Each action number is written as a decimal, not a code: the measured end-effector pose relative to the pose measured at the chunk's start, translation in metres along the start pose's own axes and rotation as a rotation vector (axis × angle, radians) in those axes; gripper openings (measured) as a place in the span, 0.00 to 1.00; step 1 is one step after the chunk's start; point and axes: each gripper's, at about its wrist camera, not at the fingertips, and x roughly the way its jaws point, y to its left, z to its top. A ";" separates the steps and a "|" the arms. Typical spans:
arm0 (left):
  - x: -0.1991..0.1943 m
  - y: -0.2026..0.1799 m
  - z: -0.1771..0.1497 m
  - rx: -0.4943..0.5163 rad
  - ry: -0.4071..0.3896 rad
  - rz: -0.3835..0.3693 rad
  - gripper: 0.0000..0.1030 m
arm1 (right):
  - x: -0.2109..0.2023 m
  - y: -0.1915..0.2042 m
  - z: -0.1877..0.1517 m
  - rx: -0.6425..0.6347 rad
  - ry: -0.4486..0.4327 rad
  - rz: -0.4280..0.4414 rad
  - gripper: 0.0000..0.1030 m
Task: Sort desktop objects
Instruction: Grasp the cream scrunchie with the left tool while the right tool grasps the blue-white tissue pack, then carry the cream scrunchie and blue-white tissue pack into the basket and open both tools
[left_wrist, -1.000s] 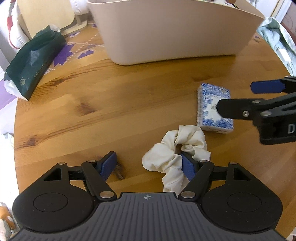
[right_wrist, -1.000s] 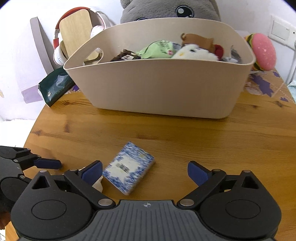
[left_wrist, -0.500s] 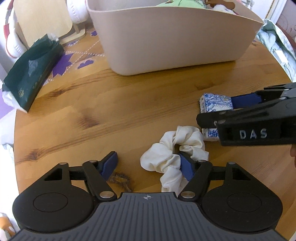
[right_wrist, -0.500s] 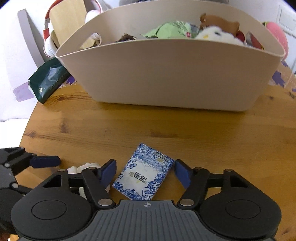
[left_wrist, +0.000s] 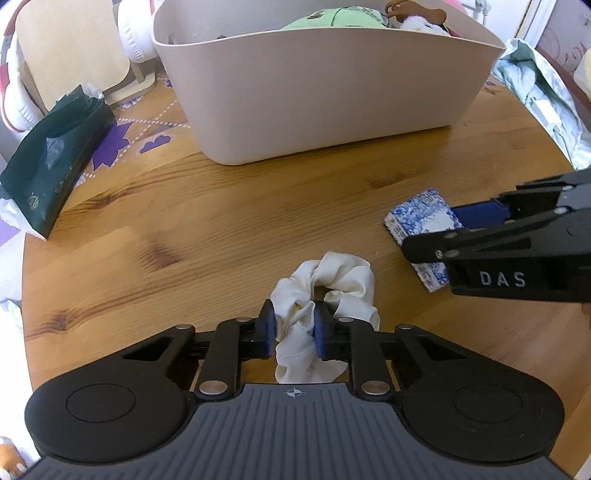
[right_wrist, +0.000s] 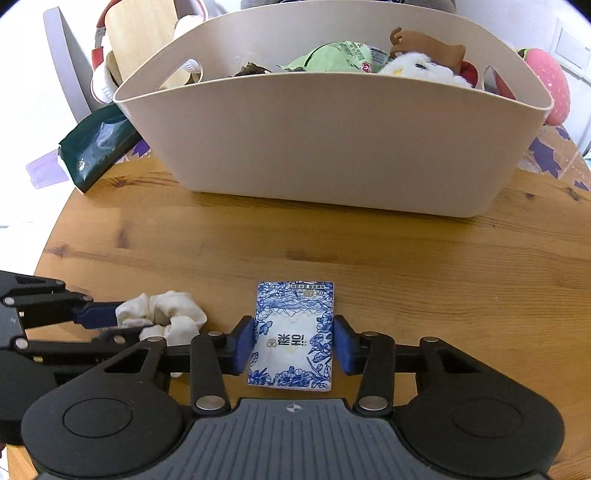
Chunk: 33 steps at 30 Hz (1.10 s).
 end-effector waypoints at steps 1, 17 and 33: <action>0.000 0.001 0.000 -0.006 0.002 -0.005 0.17 | -0.001 -0.001 -0.001 -0.001 0.000 0.001 0.41; -0.026 -0.001 0.002 -0.104 -0.087 -0.031 0.14 | -0.034 -0.018 -0.009 0.008 -0.069 0.050 0.41; -0.082 0.008 0.028 -0.171 -0.248 -0.033 0.14 | -0.090 -0.011 0.005 -0.095 -0.203 0.066 0.41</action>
